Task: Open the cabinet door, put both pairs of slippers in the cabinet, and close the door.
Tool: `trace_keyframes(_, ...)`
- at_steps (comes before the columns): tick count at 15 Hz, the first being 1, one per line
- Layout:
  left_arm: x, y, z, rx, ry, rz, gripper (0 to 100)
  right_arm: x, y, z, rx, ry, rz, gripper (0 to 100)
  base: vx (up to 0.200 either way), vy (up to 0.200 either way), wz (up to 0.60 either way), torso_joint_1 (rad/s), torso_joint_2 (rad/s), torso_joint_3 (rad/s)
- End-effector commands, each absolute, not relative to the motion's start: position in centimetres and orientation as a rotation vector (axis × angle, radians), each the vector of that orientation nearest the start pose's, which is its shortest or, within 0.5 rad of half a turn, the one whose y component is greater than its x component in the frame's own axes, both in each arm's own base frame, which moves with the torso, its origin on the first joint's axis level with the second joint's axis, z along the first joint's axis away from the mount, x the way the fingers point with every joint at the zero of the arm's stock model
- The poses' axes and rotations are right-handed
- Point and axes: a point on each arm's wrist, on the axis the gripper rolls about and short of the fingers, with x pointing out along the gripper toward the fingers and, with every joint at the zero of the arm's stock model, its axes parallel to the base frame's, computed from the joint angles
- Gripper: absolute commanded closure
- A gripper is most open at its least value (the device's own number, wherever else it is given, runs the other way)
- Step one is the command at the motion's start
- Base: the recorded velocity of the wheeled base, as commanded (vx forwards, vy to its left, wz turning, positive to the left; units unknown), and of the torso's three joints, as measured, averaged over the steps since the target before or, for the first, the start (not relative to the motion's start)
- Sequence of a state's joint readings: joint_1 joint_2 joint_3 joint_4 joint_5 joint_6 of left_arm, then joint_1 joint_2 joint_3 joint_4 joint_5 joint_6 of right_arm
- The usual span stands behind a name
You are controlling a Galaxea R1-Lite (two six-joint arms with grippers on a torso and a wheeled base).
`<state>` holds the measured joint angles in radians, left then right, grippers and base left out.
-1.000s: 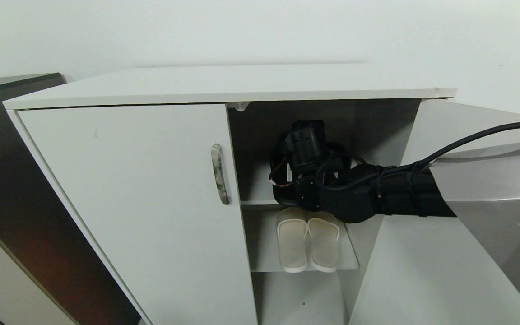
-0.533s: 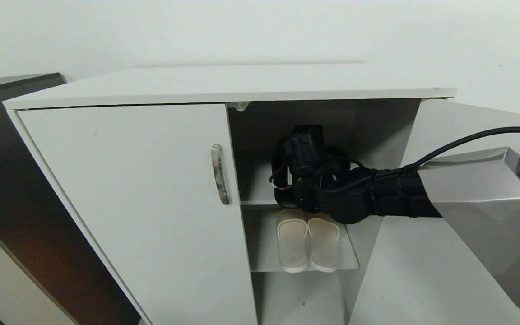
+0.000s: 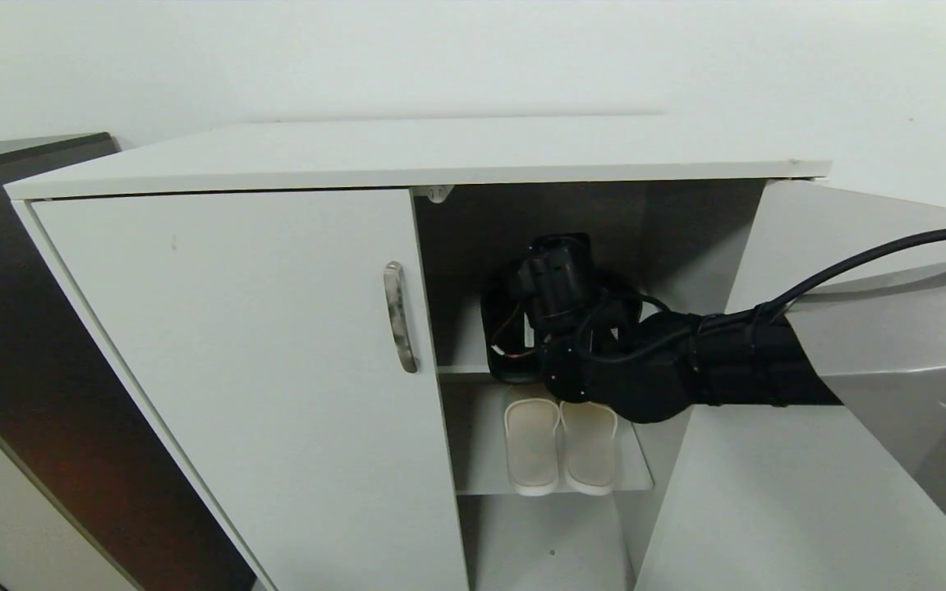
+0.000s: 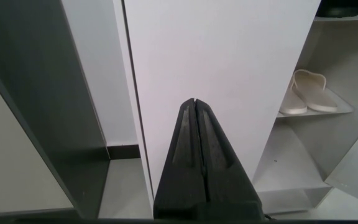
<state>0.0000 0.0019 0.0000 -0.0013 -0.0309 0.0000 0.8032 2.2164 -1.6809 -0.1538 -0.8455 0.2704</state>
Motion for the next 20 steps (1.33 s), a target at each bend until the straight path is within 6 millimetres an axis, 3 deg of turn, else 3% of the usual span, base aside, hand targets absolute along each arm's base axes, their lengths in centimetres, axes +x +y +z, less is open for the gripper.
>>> trace_keyframes(1,-2.3,-0.1,7.6,0.0,0.0,-0.031,100,30.9,31.5,19.9,0.002,0.234,-0.044,0,0.0,0.0,0.0,0.0,0.0,0.0)
trace_keyframes(8,-2.3,-0.1,7.6,0.0,0.0,-0.031,100,27.2,30.0,20.4,0.005,0.217,-0.03,0,0.0,0.0,0.0,0.0,0.0,0.0)
trace_keyframes(11,-2.3,-0.1,7.6,0.002,0.0,-0.031,100,24.6,28.9,20.1,-0.002,0.218,0.003,0,0.0,0.0,0.0,0.0,0.0,0.0)
trace_keyframes(12,-2.3,-0.1,7.6,0.002,0.0,-0.031,100,23.6,28.6,20.2,0.003,0.214,0.021,100,0.0,0.0,0.0,0.0,0.0,0.0)
trace_keyframes(16,-2.3,-0.1,7.6,0.003,0.0,-0.032,100,19.6,26.8,20.0,-0.004,0.214,0.102,100,0.0,0.0,0.0,0.0,0.0,0.0)
trace_keyframes(20,-2.3,-0.1,7.6,0.002,0.0,-0.032,100,19.1,27.5,18.9,-0.02,0.24,0.179,100,0.0,0.0,0.0,0.0,0.0,0.0)
